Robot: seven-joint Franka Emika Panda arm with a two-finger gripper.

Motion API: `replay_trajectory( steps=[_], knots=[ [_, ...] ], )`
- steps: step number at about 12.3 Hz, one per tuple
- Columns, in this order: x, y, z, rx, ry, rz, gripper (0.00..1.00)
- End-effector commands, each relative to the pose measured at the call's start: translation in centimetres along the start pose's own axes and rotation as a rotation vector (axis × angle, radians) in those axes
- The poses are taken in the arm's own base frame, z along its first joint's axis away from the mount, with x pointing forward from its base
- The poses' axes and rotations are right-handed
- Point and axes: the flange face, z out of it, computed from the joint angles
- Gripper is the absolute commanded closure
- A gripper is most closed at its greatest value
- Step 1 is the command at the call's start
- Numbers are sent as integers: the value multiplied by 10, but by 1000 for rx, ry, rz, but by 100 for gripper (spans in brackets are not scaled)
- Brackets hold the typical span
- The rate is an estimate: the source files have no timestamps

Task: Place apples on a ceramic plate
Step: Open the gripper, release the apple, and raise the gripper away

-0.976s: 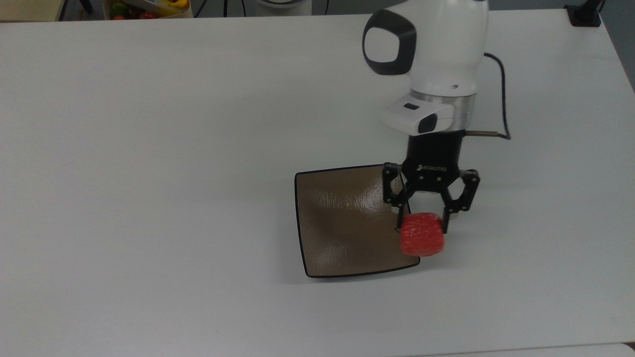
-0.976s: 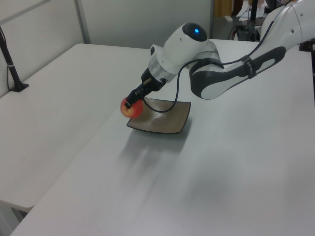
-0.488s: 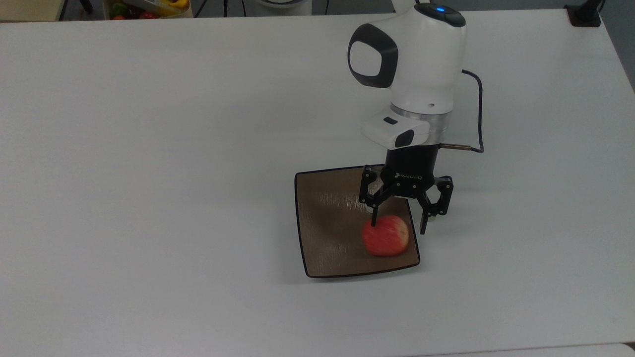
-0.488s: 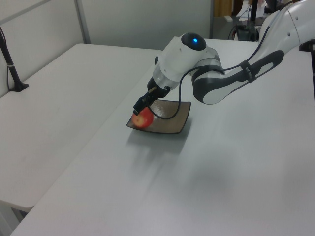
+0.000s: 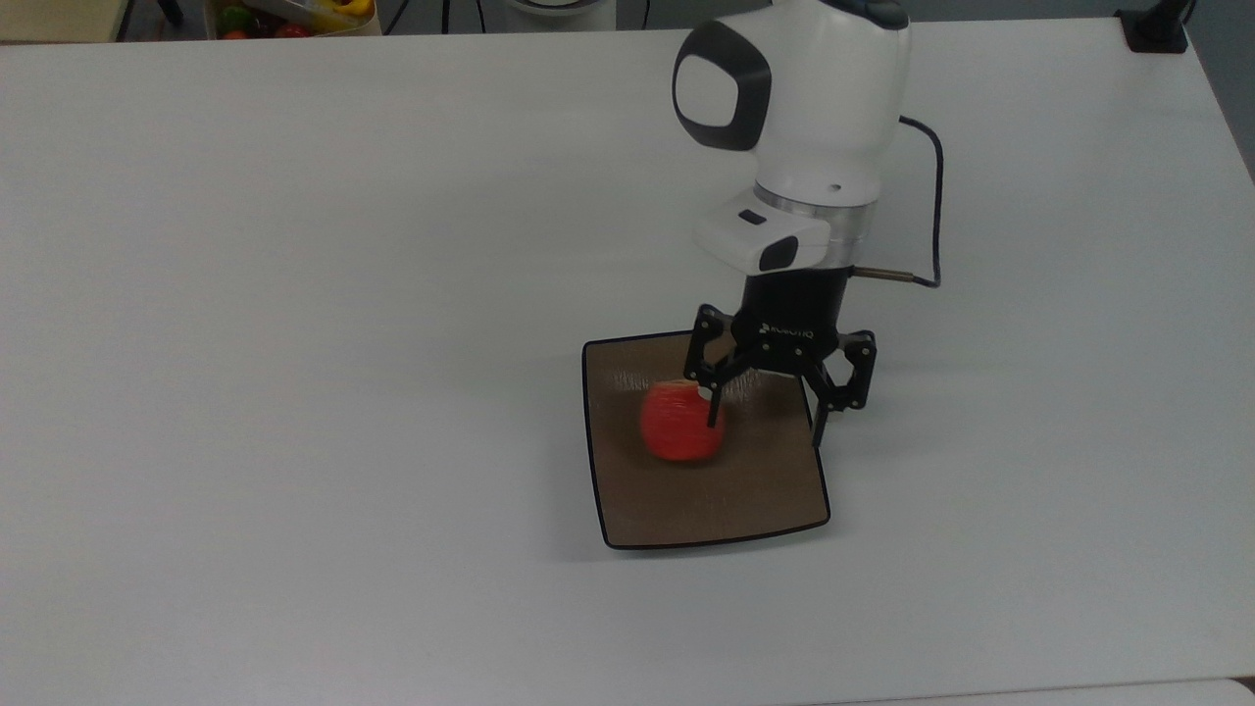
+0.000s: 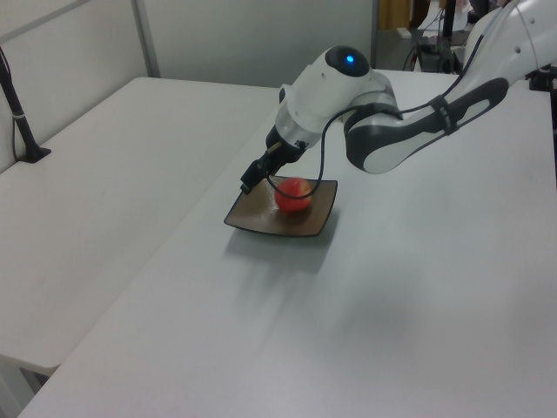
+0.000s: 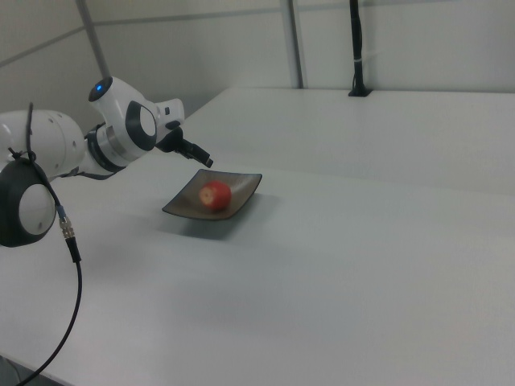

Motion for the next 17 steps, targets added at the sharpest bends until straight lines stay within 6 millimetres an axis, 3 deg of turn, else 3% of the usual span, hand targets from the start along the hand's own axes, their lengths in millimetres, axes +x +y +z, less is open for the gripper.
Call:
replay_trajectory(
  steps=[1,3,5,8,13,17],
  knots=[
    [-19,35,-45,-78,-105,-50,0],
    [-24,55,-73,-94,-235,-98,0],
    [-21,93,-109,-53,-472,-229,0],
    [-14,149,-161,-51,-636,-312,0],
    [-3,202,-177,25,-578,-183,0],
    [-11,204,-171,26,-593,-172,0]
  ],
)
